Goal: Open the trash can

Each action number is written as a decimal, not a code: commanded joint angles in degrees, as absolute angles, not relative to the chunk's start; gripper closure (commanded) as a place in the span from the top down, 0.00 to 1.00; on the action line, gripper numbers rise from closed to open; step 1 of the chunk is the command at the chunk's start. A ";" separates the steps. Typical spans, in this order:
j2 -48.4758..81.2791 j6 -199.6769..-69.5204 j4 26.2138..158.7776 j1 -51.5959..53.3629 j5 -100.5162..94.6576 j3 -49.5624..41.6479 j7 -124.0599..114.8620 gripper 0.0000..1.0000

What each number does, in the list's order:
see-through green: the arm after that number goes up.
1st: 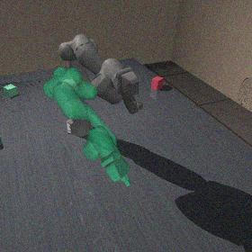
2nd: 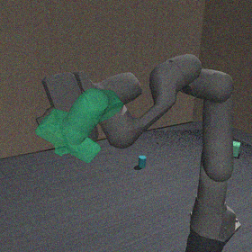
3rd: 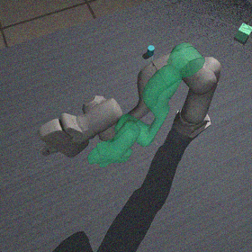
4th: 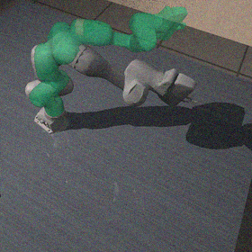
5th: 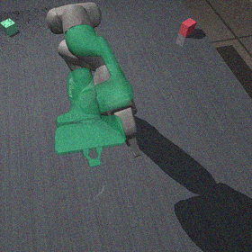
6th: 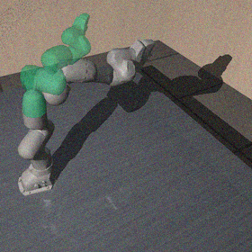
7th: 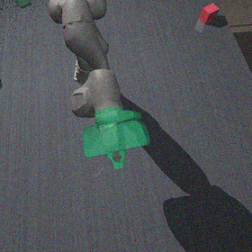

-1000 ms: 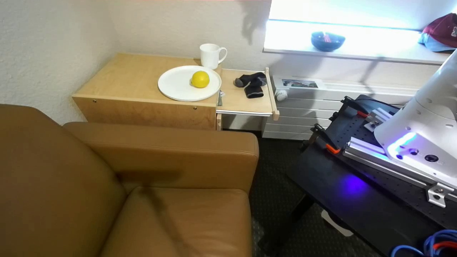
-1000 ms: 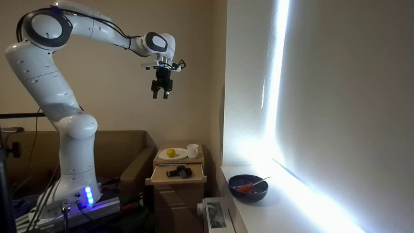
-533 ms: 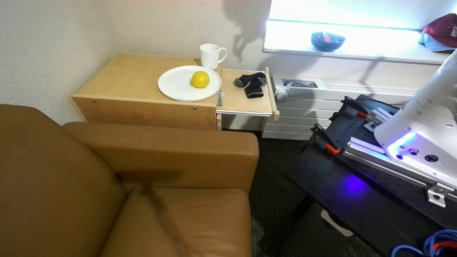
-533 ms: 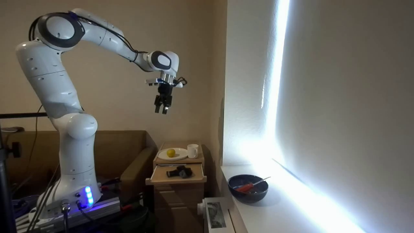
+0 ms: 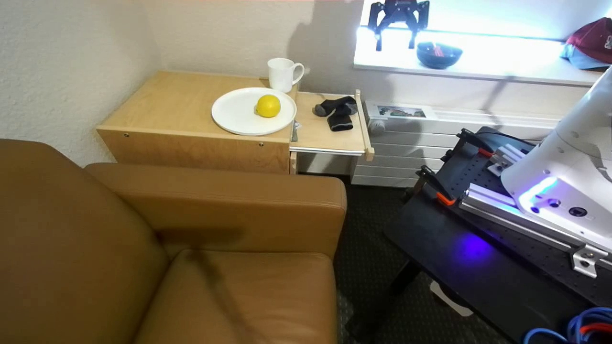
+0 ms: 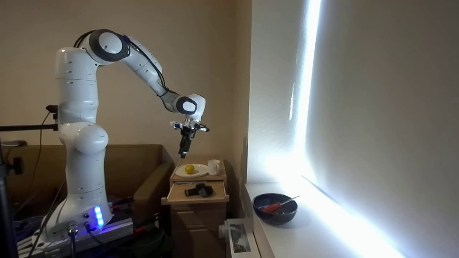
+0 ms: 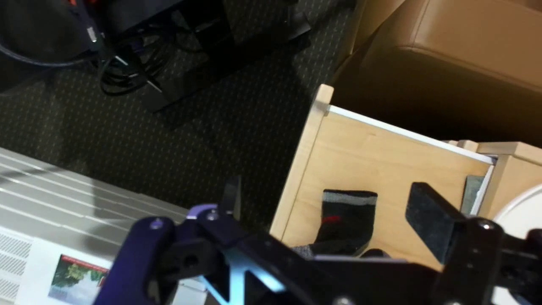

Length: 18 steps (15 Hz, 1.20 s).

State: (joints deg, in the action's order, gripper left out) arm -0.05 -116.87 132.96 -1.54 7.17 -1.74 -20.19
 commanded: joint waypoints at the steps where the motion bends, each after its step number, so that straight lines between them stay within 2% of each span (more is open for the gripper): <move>1: 0.72 -116.75 132.32 -1.54 7.50 -1.74 -19.93 1.00; 4: 3.40 -119.16 131.39 -1.17 4.85 -1.44 -24.75 1.00; 10: 16.87 -138.83 126.65 0.43 14.34 -1.78 -37.92 1.00; 15: 26.93 -153.25 123.10 2.52 14.22 -4.71 -48.67 1.00; 18: 30.64 -154.42 121.75 3.02 14.78 -5.81 -53.45 1.00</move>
State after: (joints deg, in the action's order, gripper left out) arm 27.13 -153.83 123.99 2.11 13.34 -4.48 -50.08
